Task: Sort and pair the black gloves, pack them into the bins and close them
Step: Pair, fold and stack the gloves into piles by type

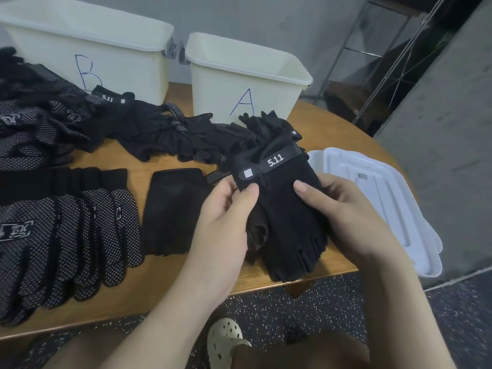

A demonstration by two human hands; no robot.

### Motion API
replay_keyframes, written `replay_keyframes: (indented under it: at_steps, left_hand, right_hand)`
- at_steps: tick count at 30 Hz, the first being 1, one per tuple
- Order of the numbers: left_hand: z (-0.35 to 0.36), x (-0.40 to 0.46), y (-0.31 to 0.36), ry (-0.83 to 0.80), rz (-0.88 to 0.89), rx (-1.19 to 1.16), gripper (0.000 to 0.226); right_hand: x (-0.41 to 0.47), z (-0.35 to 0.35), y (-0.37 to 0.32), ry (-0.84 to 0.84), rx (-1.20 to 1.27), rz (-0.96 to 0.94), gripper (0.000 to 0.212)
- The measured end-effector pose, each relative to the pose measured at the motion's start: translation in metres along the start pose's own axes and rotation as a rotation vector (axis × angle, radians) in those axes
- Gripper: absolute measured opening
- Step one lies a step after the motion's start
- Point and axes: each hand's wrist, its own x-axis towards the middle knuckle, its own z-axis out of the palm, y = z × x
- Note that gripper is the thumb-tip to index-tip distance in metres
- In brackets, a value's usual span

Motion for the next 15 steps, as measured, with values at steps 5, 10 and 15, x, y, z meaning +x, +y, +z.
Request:
replay_keyframes:
  at_steps: [5, 10, 15]
  left_hand:
    - [-0.015, 0.005, 0.002, 0.050, 0.097, 0.449, 0.026]
    - [-0.028, 0.009, 0.002, 0.174, 0.046, 0.501, 0.013]
    - [-0.029, 0.013, -0.001, 0.207, -0.008, 0.518, 0.022]
  right_hand:
    - [0.006, 0.000, 0.011, 0.090, -0.074, 0.028, 0.015]
    - [0.012, 0.001, 0.021, 0.136, -0.259, 0.008, 0.019]
    - [0.015, 0.002, 0.026, 0.265, -0.358, -0.014, 0.014]
